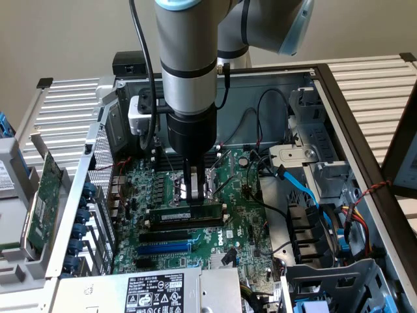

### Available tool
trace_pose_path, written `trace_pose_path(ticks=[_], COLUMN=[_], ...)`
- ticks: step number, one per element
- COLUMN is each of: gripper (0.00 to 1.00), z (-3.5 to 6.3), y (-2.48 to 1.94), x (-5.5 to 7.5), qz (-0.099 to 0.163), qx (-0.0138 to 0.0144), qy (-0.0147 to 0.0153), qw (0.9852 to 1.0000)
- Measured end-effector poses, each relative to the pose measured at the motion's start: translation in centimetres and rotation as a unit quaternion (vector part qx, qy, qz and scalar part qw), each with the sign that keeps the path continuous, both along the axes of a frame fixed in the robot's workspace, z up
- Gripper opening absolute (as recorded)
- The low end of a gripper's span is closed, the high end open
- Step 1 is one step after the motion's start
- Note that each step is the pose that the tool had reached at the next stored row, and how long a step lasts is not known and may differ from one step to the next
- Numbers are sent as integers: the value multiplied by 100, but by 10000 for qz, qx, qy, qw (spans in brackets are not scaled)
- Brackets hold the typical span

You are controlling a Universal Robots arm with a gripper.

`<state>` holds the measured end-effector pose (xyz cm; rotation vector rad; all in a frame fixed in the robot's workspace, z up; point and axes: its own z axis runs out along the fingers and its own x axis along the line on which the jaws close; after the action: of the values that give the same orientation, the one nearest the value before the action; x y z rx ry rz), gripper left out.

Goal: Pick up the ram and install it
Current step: 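Insert the ram into the slot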

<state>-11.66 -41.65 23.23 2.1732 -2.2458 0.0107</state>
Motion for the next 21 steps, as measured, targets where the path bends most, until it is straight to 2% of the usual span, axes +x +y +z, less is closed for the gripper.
trace_pose_path(ticks=[5,9,21], gripper=[12,12,12], z=[-9,-17,-18], y=[-1,0,0], x=[-3,-4,-11], qz=[0,0,0], qx=[2,14,14], qy=[-13,-23,-39], qw=[10000,10000,10000])
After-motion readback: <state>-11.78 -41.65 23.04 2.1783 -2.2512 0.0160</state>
